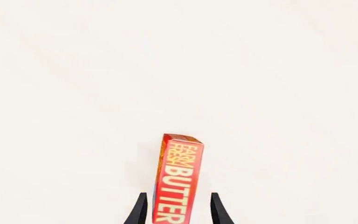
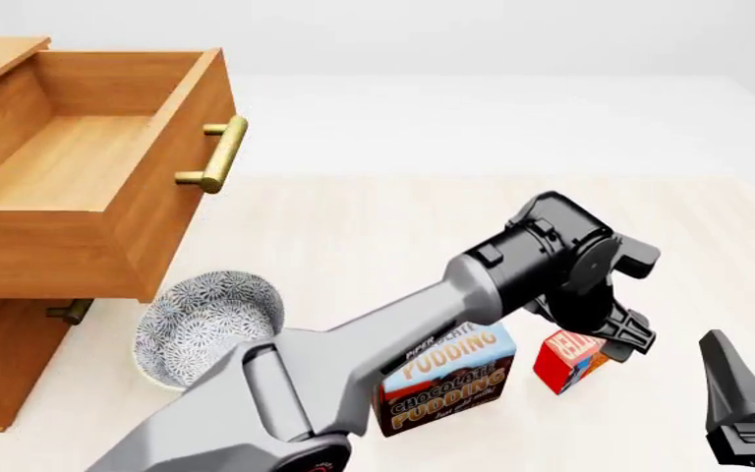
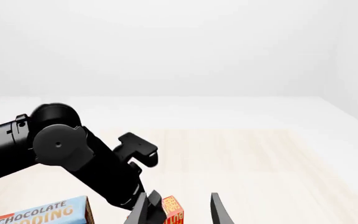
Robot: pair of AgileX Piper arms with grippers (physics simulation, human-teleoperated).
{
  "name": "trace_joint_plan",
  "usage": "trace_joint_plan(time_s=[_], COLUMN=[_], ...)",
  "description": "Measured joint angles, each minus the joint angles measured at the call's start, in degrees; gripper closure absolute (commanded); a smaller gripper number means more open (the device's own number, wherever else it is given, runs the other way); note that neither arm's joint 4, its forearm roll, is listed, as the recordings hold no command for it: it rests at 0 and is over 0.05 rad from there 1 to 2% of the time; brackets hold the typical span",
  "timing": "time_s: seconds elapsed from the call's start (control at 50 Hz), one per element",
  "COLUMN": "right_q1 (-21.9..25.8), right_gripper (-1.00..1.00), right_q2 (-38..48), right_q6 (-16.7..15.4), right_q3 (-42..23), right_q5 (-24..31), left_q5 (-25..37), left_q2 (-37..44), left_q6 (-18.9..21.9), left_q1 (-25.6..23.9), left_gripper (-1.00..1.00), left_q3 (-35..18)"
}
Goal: Put the butter at the back in the top drawer of the cabinet and close it.
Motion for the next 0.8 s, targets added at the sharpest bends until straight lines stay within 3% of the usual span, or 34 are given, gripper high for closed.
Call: trace_joint_plan(time_s=[0.8], right_q1=[0.0], right_gripper=[-1.00], right_q2=[0.0], right_q6=[0.0], right_q3=[0.0], right_q5=[0.0], left_q5=[-1.7], left_q2=[1.0], left_q6=[-1.1], left_q1=[-0.7], left_gripper=[-1.00], left_q3=[1.5])
